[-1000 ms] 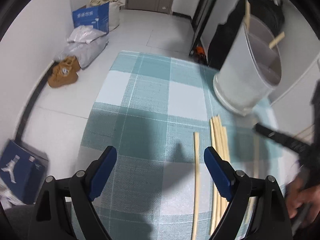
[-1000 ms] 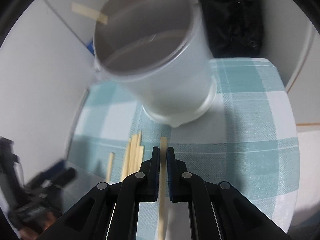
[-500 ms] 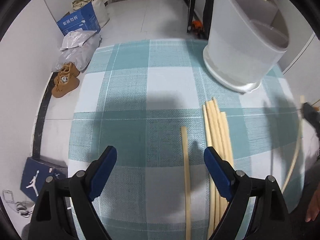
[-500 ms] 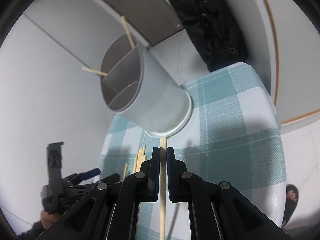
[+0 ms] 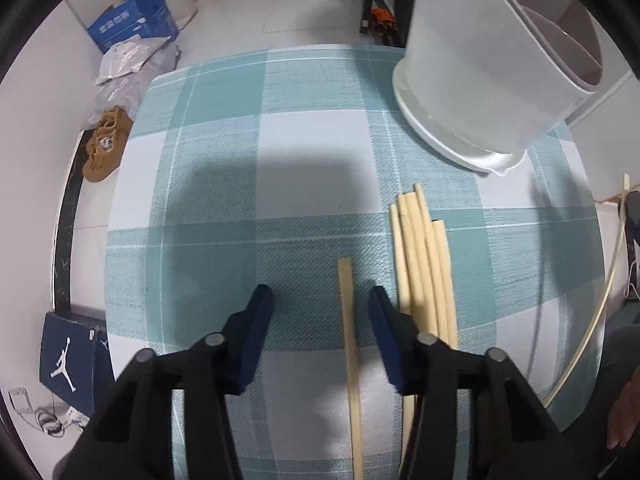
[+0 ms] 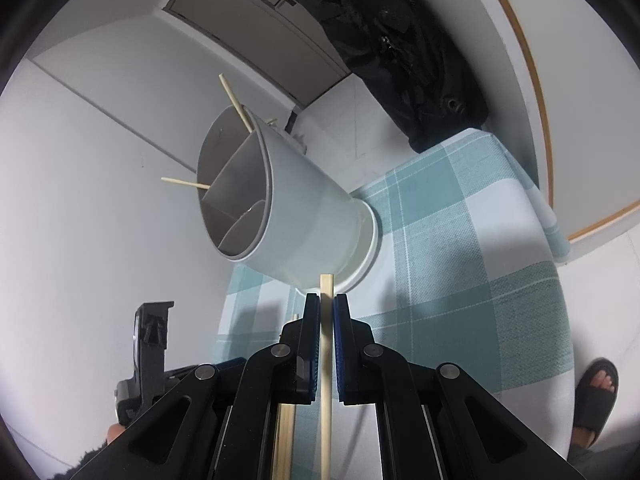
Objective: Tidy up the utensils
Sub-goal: 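Close the left tool on a chopstick while the right tool holds its chopstick, then lift both held chopsticks up and carry them over the white holder, then open both tools to drop the chopsticks into the white holder, then withdraw both open tools from the holder back toward the chopstick pile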
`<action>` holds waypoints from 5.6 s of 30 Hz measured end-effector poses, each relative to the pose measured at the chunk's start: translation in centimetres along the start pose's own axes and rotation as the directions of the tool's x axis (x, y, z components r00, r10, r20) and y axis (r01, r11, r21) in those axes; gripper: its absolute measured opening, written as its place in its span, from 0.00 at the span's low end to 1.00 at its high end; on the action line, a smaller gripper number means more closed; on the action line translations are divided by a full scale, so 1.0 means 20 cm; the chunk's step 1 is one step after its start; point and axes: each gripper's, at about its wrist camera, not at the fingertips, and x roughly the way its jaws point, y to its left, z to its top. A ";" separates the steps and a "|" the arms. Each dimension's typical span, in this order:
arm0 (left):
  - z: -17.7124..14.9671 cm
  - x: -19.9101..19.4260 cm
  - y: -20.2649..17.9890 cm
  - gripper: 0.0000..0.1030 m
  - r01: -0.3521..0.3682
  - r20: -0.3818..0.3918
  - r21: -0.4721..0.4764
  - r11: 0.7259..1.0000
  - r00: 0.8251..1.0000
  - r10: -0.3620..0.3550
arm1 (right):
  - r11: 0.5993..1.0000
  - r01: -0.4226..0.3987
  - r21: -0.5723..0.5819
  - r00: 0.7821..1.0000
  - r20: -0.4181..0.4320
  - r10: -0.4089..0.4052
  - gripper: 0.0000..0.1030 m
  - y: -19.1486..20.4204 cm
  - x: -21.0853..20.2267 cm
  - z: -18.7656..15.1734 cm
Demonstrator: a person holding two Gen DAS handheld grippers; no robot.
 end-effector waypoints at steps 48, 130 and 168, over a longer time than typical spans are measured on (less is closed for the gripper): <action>0.17 -1.06 0.02 0.02 0.360 0.826 0.065 0.931 0.504 -0.253 | 0.884 0.062 -0.464 0.927 0.355 0.121 0.06 0.92 -0.34 0.38; 0.15 -0.95 0.03 0.79 0.280 0.738 -0.015 0.960 0.651 -0.178 | 0.886 0.115 -0.450 0.925 0.374 0.070 0.81 0.68 -0.36 0.29; -0.34 -0.40 0.11 0.80 0.065 0.629 -0.136 0.989 0.777 0.035 | 0.883 0.166 -0.439 0.985 0.120 -0.125 0.93 0.50 0.01 -0.32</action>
